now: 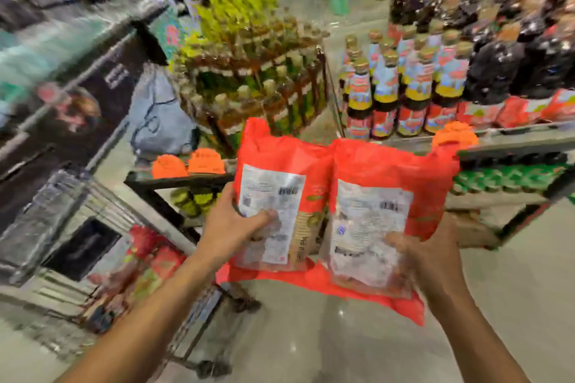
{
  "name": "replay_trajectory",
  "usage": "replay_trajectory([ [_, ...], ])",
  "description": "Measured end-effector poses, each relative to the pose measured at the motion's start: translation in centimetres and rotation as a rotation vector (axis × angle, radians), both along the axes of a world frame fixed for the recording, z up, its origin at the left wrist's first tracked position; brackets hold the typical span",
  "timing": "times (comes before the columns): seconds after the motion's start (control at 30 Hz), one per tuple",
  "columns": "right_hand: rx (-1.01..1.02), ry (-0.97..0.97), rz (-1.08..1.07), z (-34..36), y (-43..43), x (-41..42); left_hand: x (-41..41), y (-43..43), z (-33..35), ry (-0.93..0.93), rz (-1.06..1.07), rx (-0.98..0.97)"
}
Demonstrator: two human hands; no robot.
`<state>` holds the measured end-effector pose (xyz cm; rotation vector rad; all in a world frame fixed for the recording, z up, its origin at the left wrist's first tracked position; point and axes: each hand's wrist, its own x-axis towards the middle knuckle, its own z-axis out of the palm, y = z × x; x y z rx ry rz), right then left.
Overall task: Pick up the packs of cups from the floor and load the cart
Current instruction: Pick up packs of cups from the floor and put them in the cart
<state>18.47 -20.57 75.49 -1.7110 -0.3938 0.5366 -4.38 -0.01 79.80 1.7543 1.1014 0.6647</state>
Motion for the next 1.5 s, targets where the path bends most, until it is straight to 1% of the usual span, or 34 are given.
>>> replay_trajectory([
  [0.07,0.023,0.003,0.130,1.3,2.8,-3.7,-5.6,0.4,1.7,-0.005,0.126,0.021],
  [0.17,0.063,0.070,0.296,2.8,6.4,-9.6,-13.5,0.5,3.3,-0.010,0.242,0.054],
  [0.4,0.106,0.045,0.452,5.0,12.7,-23.7,-30.8,1.5,5.1,0.002,0.427,0.072],
  [0.5,0.150,0.063,0.484,4.9,15.3,-30.4,-38.4,3.4,4.9,0.012,0.478,0.090],
  [0.57,0.168,0.057,0.490,4.7,17.0,-35.1,-43.5,5.3,4.3,-0.021,0.488,0.074],
  [0.67,0.172,0.093,0.426,3.8,19.3,-41.7,-49.8,8.4,3.0,-0.064,0.479,0.041],
  [0.77,0.162,0.127,0.350,2.8,21.0,-46.6,-54.2,12.0,1.6,-0.077,0.452,0.008],
  [0.9,0.108,0.129,0.222,1.0,22.5,-49.7,-57.1,17.5,-0.8,-0.051,0.416,-0.033],
  [1.07,0.047,0.197,0.095,-3.3,24.8,-51.0,-56.4,23.9,-4.6,-0.009,0.371,-0.115],
  [1.17,0.060,0.275,0.063,-6.5,27.1,-51.6,-55.1,27.3,-6.8,0.073,0.303,-0.137],
  [1.27,0.028,0.392,0.083,-9.8,29.8,-52.7,-54.2,30.1,-9.1,0.161,0.266,-0.181],
  [1.37,-0.059,0.459,0.047,-13.1,32.2,-54.0,-53.3,33.3,-11.9,0.268,0.203,-0.218],
  [1.5,-0.172,0.478,-0.010,-17.1,34.2,-55.0,-51.8,37.1,-17.2,0.374,0.123,-0.323],
])
